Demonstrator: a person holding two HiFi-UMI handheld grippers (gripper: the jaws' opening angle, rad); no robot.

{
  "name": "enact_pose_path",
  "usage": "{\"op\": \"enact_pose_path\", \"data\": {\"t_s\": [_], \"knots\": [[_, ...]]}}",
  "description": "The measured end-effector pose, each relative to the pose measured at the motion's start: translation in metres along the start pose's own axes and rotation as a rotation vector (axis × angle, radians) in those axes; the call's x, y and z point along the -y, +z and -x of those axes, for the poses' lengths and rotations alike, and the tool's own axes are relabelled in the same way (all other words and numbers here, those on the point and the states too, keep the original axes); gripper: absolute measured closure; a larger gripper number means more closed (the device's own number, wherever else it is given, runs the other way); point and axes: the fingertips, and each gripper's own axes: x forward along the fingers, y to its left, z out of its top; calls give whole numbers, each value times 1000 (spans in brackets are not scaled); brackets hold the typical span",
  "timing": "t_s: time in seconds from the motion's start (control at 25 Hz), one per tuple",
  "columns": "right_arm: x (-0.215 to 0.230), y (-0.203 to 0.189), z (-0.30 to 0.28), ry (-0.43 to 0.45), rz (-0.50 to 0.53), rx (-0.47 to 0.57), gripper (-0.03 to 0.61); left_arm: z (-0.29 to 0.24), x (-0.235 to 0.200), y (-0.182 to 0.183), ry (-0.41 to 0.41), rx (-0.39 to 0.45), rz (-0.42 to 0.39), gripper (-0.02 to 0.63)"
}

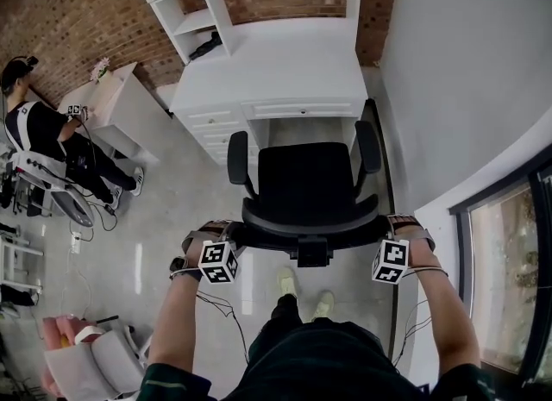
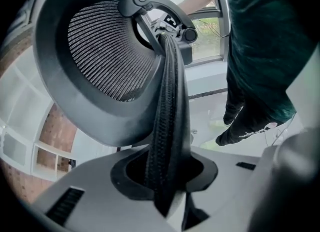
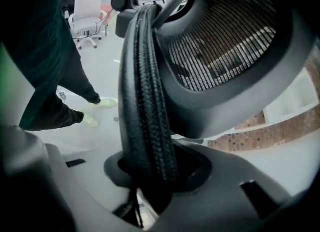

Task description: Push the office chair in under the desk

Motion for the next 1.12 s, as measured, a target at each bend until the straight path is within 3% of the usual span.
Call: {"op": "enact_pose_path", "data": {"t_s": [1.12], "knots": [[81,35,-52,-15,-71,-54,468,-33,-116,-52,-12,40,-74,505]]}}
